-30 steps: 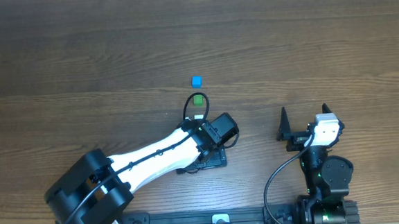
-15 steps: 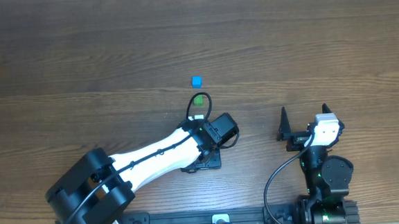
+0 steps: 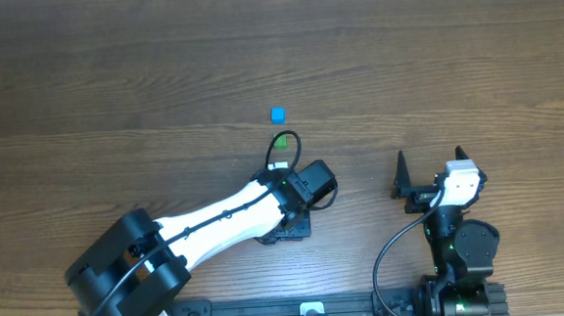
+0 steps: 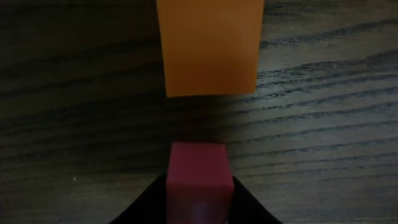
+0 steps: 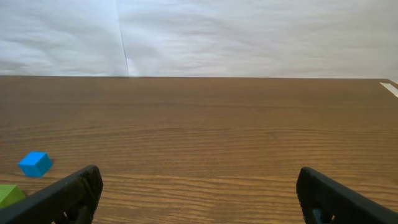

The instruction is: Stack Cubes

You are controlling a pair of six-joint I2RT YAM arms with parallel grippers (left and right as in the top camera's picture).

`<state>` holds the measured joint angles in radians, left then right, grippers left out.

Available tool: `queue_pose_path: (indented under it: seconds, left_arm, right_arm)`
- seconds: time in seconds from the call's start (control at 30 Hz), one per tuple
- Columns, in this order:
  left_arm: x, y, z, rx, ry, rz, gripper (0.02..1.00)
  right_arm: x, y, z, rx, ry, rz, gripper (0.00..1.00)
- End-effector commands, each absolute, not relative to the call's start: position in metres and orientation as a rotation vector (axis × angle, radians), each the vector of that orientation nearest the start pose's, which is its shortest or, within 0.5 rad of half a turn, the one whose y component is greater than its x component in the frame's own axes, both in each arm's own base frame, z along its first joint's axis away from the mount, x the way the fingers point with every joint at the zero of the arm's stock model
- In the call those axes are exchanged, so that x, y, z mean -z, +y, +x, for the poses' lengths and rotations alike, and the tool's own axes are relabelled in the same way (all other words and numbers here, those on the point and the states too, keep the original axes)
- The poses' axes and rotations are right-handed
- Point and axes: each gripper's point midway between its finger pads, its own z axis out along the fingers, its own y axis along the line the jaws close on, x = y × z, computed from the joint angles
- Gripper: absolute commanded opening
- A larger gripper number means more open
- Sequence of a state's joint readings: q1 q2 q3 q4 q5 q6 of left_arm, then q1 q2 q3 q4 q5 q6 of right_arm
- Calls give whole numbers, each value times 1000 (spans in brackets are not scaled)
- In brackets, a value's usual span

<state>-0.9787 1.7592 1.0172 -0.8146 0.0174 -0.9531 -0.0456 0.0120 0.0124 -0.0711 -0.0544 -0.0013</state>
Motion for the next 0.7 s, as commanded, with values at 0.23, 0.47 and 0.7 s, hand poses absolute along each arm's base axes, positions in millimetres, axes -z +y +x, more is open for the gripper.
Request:
queue_pose_path:
  seconds: [0.23,0.47,0.7]
  left_arm:
    - [0,-239,163,-15,3146,42,159]
    - [-8,-246,168,10,3135,42,38]
    - [-50,-256,192,17,3106,37,40]
  right_arm:
    - [-157,-3,246,-5,1642,-7,993]
    - [-157,-3,246,-5,1642,-7,993]
    - [-157,-3,246,-5,1642,-7,993]
